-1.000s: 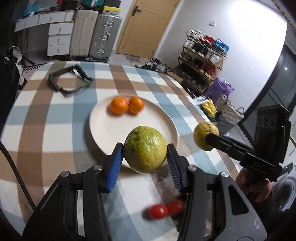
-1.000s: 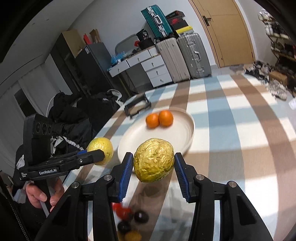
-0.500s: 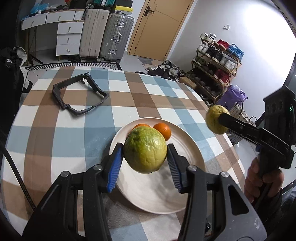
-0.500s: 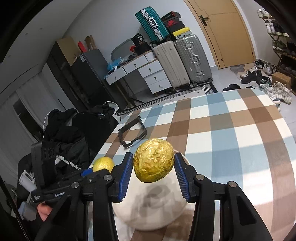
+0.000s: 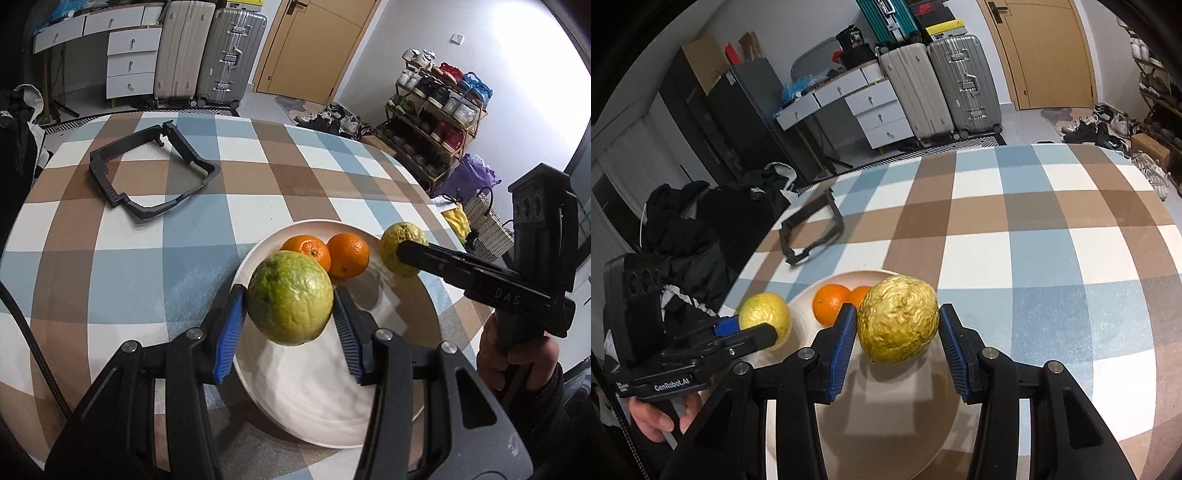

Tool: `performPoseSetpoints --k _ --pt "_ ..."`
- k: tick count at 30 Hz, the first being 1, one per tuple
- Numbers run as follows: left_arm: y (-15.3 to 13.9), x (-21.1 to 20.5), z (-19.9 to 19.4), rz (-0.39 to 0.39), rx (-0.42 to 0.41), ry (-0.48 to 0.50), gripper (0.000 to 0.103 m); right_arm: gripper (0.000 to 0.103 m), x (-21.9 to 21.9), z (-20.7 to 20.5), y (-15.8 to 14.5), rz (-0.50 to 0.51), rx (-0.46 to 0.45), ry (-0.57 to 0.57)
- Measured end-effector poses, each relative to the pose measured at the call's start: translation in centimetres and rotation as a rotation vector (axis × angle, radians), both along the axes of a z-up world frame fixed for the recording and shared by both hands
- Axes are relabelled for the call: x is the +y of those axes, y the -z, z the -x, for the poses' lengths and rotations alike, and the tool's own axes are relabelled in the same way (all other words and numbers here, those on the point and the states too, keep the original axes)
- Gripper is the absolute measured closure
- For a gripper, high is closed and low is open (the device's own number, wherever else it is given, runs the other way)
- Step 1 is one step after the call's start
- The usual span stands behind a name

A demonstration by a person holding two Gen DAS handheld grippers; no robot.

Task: Organize fruits
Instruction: 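Place the guava and yellow fruit on the plate beside the oranges, open both tools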

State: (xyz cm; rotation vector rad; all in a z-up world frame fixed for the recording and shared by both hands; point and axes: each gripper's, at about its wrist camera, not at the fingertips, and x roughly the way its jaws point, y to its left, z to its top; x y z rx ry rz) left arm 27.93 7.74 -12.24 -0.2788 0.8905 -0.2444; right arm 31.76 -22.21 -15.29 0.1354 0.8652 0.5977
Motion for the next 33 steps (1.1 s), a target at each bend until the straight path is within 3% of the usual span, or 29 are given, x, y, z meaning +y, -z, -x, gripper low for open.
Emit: performPoseSetpoints --k 19,26,29,33 --pt "1.5 -0.7 -1.5 -0.018 0.046 -0.007 0.058 0.056 1.2 0.2 1.3 0.066 -0.012 -0.012" --pt "-0.6 -1.0 -0.8 -0.053 0.002 -0.022 0.054 0.053 0.8 1.0 0.2 0.054 -0.047 0.007" --pt "-1.7 -1.2 0.2 -0.070 -0.014 -0.035 0.047 0.050 -0.2 2.2 -1.1 0.020 -0.073 0.021" --pt "-3.5 -1.6 2.3 -0.096 -0.040 -0.057 0.043 0.030 -1.5 4.5 -3.2 -0.011 -0.132 0.044"
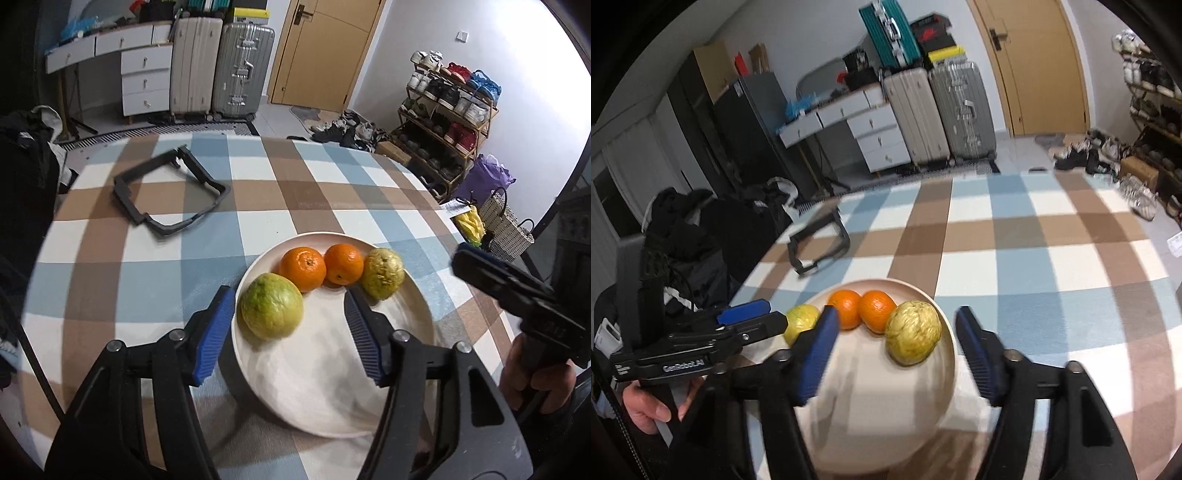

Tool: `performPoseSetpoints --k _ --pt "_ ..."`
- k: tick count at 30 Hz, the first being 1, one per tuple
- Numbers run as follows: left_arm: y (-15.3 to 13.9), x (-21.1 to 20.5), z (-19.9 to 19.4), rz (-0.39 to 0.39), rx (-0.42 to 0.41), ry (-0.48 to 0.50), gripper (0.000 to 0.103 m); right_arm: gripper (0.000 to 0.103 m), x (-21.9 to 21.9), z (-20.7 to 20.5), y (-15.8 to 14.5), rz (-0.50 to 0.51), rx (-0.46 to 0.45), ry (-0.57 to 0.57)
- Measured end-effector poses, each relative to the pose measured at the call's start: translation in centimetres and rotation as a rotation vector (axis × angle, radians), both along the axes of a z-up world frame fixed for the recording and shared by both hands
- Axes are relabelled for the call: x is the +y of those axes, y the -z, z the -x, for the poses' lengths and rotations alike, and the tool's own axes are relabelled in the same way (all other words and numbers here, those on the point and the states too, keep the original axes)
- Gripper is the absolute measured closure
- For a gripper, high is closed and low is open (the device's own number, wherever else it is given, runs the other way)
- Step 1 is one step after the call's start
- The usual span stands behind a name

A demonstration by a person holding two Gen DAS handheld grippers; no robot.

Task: Organize fruits
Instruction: 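Place the guava and yellow fruit on the plate beside the oranges, open both tools, then move both tools back toward the tomatoes, plums and kiwis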

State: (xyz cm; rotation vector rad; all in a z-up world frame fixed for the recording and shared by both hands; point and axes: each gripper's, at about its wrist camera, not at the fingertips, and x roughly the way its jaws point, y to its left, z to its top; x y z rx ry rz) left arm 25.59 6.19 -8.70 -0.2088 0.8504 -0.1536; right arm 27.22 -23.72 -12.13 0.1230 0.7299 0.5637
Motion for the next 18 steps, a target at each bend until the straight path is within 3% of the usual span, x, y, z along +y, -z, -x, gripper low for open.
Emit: performPoseSetpoints --k 2,4,6,18 --pt "-1.0 -0.4 1.3 -0.023 -0.016 -0.012 0.033 0.024 -0.6 1.5 -1.1 -0.006 -0.035 0.008" --pt "-2.0 -0.8 2.8 -0.042 -0.036 -0.026 0.025 0.011 -1.1 3.0 -2.1 0.004 -0.065 0.026" --pt "-2.9 -1.2 4.3 -0.056 -0.058 -0.037 0.023 0.006 -1.7 4.7 -2.8 0.014 -0.090 0.049" --pt "-5.4 -3.8 12.7 -0.092 -0.101 0.001 0.019 0.000 -3.5 13.7 -4.4 -0.001 -0.182 0.050"
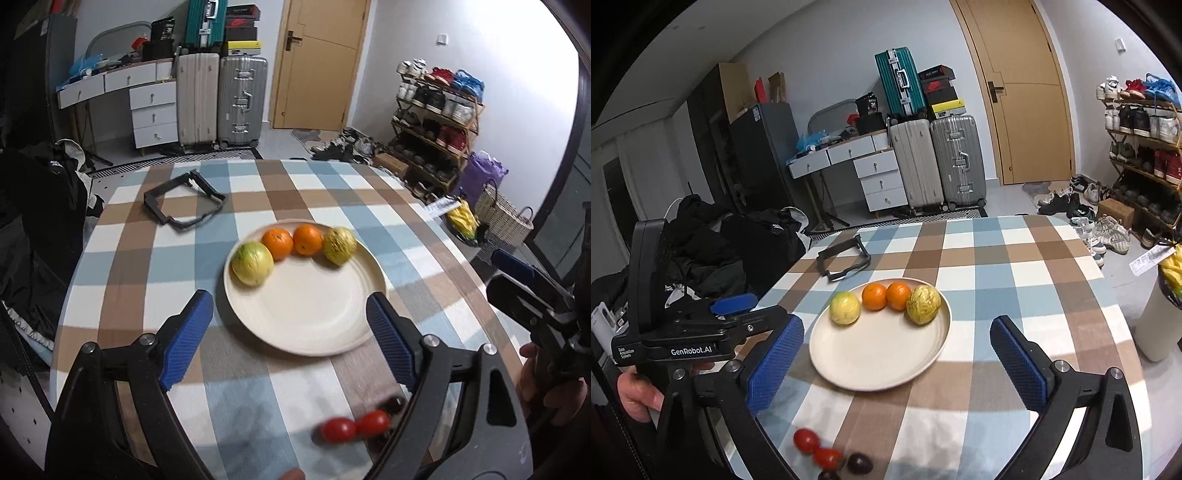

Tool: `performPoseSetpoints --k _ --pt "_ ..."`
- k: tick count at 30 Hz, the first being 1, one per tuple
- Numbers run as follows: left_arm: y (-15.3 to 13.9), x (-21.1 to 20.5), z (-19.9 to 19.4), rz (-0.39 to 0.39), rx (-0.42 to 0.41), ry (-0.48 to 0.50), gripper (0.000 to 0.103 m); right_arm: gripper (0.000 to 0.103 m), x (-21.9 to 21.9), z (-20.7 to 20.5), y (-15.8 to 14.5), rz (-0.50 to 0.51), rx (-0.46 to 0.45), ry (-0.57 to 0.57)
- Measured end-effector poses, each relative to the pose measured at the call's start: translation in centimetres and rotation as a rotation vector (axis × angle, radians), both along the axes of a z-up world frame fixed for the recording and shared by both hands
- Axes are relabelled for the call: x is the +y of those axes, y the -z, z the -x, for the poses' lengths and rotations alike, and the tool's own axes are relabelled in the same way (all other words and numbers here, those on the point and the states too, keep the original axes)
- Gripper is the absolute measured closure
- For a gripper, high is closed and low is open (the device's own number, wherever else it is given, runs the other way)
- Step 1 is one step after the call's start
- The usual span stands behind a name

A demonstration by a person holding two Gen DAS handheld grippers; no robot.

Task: Organize fruits
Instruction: 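Move both tools back toward the tomatoes, plums and kiwis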

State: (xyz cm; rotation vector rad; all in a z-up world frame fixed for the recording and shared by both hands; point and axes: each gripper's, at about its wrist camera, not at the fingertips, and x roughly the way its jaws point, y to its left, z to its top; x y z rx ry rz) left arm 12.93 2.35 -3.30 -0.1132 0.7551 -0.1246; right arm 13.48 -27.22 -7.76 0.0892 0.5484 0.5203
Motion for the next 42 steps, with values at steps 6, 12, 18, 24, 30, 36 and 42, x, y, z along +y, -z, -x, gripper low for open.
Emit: performPoseSetpoints --k 6,12,18,24,30,36,42 --pt "0.7 -1.2 3.3 -0.013 0.008 -0.002 0.007 0.000 -0.3 3.6 0.3 0.024 -0.029 0.002" --pt "2.5 -1.7 6.7 -0.018 0.023 -0.015 0.001 0.000 -0.7 7.1 1.5 0.048 -0.040 -0.010" --pt "4.3 -1.5 8.8 -0.018 0.049 -0.035 0.001 0.000 -0.7 9.9 4.1 0.070 0.005 -0.038" --pt "6.4 -0.9 10.7 -0.005 0.084 -0.040 0.001 0.000 0.2 11.9 7.3 0.101 0.082 -0.083" --pt "7.9 -0.7 11.4 0.018 0.125 -0.032 0.001 0.000 0.8 12.5 9.5 0.072 0.147 -0.122" --pt "8.7 -2.8 11.6 0.061 0.150 0.066 0.001 0.000 0.5 12.1 10.1 0.059 0.172 -0.081" --pt "9.4 -5.5 11.1 0.060 0.165 0.154 0.001 0.000 -2.2 11.9 9.9 0.060 0.167 0.033"
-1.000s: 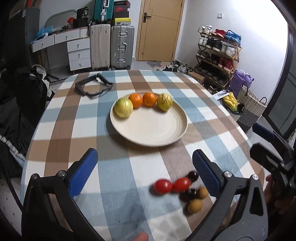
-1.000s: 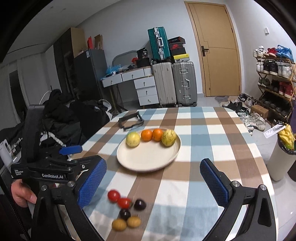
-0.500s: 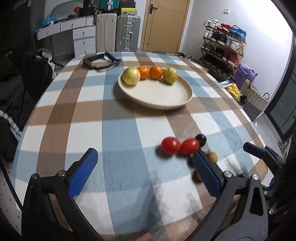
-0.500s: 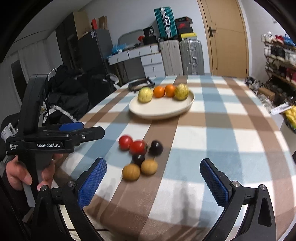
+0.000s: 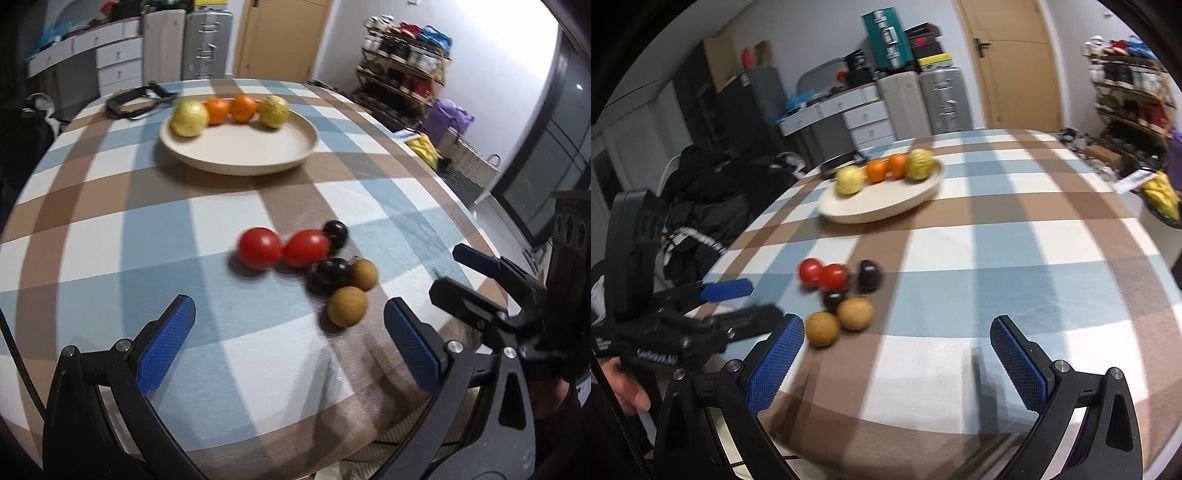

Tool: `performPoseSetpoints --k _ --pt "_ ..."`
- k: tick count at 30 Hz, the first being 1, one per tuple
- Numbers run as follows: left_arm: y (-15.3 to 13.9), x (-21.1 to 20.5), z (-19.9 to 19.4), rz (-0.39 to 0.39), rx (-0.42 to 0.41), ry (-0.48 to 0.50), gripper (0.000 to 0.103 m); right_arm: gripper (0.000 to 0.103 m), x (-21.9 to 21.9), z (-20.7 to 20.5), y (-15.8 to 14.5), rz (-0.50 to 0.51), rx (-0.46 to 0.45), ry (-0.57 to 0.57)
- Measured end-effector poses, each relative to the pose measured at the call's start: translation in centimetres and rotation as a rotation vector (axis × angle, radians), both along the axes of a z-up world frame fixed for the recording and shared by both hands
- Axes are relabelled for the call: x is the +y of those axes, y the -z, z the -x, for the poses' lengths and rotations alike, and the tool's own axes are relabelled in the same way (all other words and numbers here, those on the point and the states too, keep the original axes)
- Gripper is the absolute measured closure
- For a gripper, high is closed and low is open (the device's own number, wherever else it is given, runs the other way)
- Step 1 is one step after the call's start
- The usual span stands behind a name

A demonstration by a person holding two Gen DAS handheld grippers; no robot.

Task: Organize fruits
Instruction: 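Move both tools back toward the tomatoes, plums and kiwis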

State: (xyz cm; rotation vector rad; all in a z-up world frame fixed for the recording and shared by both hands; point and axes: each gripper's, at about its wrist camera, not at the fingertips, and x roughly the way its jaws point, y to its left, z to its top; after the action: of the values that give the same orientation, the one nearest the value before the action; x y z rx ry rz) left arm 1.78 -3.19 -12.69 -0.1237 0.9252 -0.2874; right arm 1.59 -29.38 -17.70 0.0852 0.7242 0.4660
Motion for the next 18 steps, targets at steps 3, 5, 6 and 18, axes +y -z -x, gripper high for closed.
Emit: performPoseSetpoints --k 3,5,6,18 --pt "0.5 -0.9 -0.4 -0.006 0.016 0.029 0.003 0.000 -1.2 0.1 0.2 0.002 0.005 0.031" --pt "0.6 -1.4 -0.6 0.003 0.024 0.046 0.006 0.000 -1.8 0.2 0.3 0.002 0.003 0.048" --pt "0.6 -1.7 -0.6 0.007 0.024 0.058 0.007 0.000 -2.1 0.3 0.3 0.000 0.002 0.053" --pt "1.5 -3.1 -0.7 0.029 0.068 0.154 0.080 0.000 -3.7 0.7 0.0 0.007 -0.012 0.090"
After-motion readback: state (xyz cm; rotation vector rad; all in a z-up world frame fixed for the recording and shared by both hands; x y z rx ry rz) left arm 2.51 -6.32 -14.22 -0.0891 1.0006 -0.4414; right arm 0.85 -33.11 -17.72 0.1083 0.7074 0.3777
